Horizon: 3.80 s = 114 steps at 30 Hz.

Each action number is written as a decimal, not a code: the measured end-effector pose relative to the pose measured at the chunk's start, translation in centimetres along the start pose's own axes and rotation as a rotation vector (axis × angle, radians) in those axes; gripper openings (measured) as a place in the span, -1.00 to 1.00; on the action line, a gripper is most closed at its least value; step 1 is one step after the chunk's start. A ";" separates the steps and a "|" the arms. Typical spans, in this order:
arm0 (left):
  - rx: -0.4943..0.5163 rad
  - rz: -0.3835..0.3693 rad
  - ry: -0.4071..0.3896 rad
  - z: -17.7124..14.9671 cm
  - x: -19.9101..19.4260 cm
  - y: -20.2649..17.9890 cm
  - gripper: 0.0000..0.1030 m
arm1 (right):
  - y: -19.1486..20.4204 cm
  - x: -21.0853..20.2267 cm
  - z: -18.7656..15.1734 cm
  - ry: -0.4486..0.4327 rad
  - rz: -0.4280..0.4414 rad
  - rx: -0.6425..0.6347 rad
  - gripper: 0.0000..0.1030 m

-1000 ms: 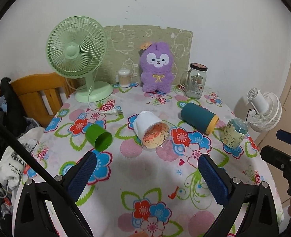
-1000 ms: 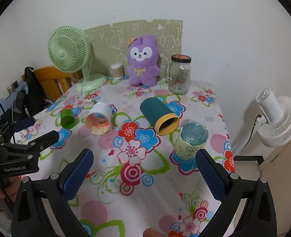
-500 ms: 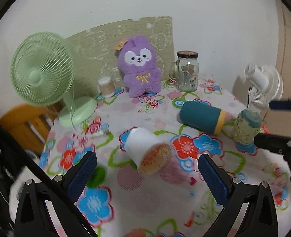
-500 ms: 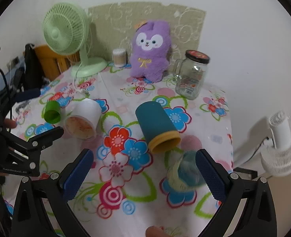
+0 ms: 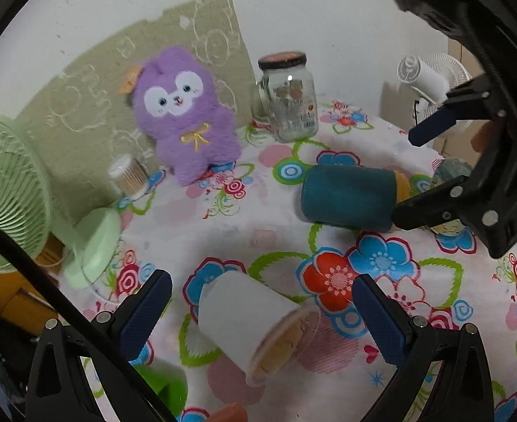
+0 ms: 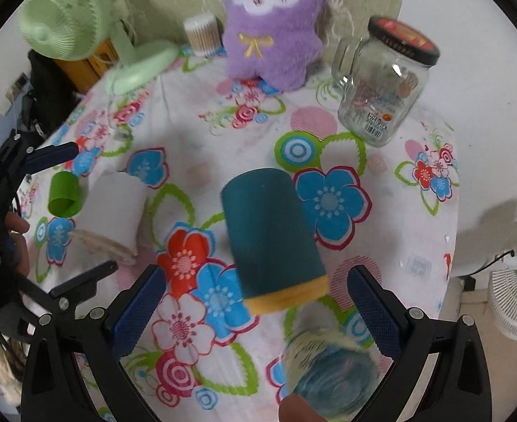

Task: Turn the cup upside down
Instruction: 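Move the right gripper toward the teal cup lying on its side, then close the right gripper on the teal cup and lift it, then carry the teal cup with the right gripper toward the left gripper, then grasp the teal cup with the left gripper while the right gripper releases it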

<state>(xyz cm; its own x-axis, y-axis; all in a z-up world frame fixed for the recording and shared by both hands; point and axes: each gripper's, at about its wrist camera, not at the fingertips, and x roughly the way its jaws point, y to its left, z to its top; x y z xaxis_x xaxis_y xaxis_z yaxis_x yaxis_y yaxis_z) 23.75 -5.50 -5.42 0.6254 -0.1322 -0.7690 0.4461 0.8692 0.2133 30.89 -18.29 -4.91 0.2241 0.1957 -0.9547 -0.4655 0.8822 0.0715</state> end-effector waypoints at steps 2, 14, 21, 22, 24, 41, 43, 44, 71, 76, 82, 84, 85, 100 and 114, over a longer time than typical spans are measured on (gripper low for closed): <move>0.003 -0.035 0.022 0.5 0.9 0.4 1.00 | -0.3 0.6 0.9 0.036 0.007 -0.007 0.99; -0.034 -0.062 0.102 1.1 3.9 1.9 1.00 | 0.1 5.2 2.7 0.219 0.027 -0.073 0.63; -0.048 -0.065 0.115 0.7 4.0 2.1 1.00 | 0.2 5.9 2.7 0.252 -0.007 -0.085 0.36; -0.057 -0.067 0.114 0.7 3.8 2.1 1.00 | 0.3 5.9 2.7 0.251 -0.013 -0.087 0.36; -0.073 -0.074 0.111 0.6 3.3 2.3 1.00 | 0.7 5.8 2.5 0.244 -0.017 -0.086 0.35; -0.200 -0.068 0.038 -3.3 -5.4 4.0 1.00 | 4.2 -0.8 -1.5 0.142 0.043 -0.084 0.30; -0.195 -0.064 0.028 -3.7 -6.2 3.8 1.00 | 4.8 -2.2 -2.3 0.116 0.052 -0.086 0.30; -0.196 -0.065 0.022 -4.0 -6.8 3.6 1.00 | 5.2 -2.8 -2.7 0.103 0.063 -0.089 0.30; -0.231 -0.102 0.015 -17.5 -13.4 -4.8 1.00 | 15.5 -4.7 -21.1 -0.302 0.257 -0.135 0.30; -0.275 -0.132 0.036 -18.9 -12.9 -5.6 1.00 | 15.6 -4.4 -23.0 -0.348 0.253 -0.148 0.30; -0.331 -0.156 0.042 -19.8 -12.6 -5.8 1.00 | 15.4 -3.8 -24.7 -0.317 0.264 -0.143 0.33; -0.335 -0.161 0.046 -19.9 -12.6 -5.9 1.00 | 15.1 -4.0 -24.8 -0.317 0.268 -0.134 0.52; -0.336 -0.164 0.046 -19.9 -12.6 -6.0 1.00 | 14.9 -4.2 -24.8 -0.325 0.264 -0.126 0.53; -0.358 -0.167 0.013 -19.6 -14.4 -6.1 1.00 | 10.0 -9.1 -26.5 -0.415 0.301 -0.005 0.78; -0.542 -0.254 0.040 -18.8 -15.4 -9.2 1.00 | 10.9 -11.3 -30.8 -0.381 0.278 -0.094 0.85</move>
<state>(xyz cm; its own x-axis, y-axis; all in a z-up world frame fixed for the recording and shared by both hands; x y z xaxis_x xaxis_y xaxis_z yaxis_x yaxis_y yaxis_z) -1.99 -2.53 -6.90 0.5124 -0.3586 -0.7803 0.1820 0.9333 -0.3094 -3.12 -24.14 -2.21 0.3695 0.5773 -0.7281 -0.6239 0.7348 0.2660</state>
